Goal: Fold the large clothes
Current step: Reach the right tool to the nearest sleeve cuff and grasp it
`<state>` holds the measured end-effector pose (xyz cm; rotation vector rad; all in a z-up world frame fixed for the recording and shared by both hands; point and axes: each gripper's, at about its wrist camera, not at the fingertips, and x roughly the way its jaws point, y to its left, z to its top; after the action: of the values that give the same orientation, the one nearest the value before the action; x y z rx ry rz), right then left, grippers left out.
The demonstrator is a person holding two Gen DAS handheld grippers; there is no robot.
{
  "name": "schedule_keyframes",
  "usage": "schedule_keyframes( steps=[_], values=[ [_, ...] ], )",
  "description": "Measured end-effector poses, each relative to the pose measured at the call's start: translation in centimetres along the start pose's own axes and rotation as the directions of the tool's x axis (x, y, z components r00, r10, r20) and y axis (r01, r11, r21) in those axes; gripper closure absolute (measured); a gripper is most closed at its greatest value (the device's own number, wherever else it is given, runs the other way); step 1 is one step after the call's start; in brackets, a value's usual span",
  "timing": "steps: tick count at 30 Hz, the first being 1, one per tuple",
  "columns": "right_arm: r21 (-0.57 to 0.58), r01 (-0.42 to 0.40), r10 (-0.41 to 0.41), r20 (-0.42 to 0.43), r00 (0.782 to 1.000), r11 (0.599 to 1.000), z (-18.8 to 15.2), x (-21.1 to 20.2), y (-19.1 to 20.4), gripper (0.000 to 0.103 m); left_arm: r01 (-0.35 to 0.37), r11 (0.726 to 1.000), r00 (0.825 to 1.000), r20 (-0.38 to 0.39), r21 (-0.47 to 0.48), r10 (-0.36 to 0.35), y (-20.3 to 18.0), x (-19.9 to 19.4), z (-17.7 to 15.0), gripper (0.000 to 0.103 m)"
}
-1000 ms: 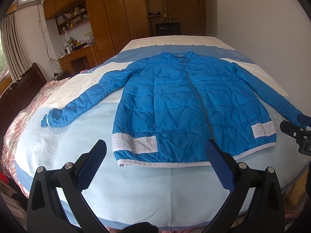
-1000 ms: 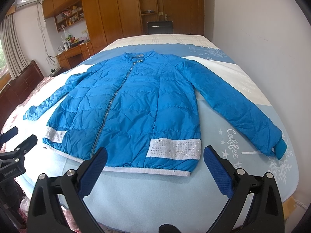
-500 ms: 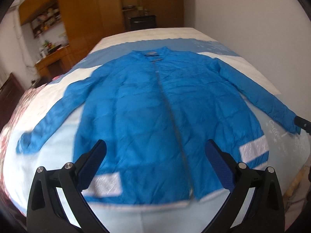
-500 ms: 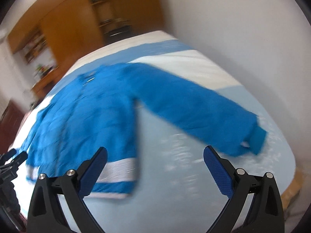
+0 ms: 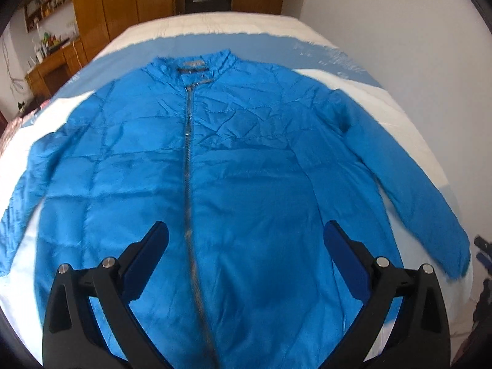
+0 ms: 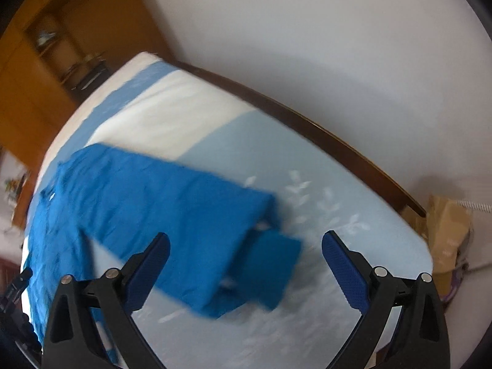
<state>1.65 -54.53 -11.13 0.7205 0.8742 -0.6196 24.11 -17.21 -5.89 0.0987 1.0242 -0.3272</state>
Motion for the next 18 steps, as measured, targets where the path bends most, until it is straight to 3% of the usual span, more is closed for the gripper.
schedule_keyframes(
  steps=[4, 7, 10, 13, 15, 18],
  values=[
    [0.038, -0.079, 0.083, -0.097, 0.992, 0.996, 0.5, 2.2, -1.5, 0.004, -0.009, 1.0, 0.999, -0.042, 0.004, 0.009, -0.5, 3.2, 1.6, 0.004],
    [0.094, -0.141, 0.156, -0.17, 0.973, 0.985, 0.5, 4.0, -1.6, 0.005, 0.016, 1.0, 0.998, -0.058, -0.007, -0.016, -0.8, 5.2, 2.1, 0.004],
    [0.093, -0.146, 0.16, -0.167, 0.973, 0.985, 0.3, 4.3, -1.0, 0.007, 0.017, 1.0, 0.997, -0.072, -0.01, -0.018, -0.7, 6.4, 2.0, 0.008],
    [0.072, -0.136, 0.146, -0.159, 0.976, 0.988, 0.5, 4.6, 0.4, 0.034, 0.006, 1.0, 0.999, -0.051, -0.001, -0.006, -0.8, 6.9, 1.8, 0.011],
    [0.072, -0.182, 0.192, -0.177, 0.965, 0.981, 0.6, 4.8, 0.6, 0.066, 0.004, 1.0, 0.999, -0.041, -0.007, -0.005, -0.5, 6.8, 1.7, 0.018],
    [0.065, -0.306, 0.313, -0.19, 0.931, 0.95, 1.3, 4.8, 1.6, 0.077, 0.012, 1.0, 0.999, -0.037, -0.027, -0.013, -0.1, 6.3, 1.6, 0.022]
  ],
)
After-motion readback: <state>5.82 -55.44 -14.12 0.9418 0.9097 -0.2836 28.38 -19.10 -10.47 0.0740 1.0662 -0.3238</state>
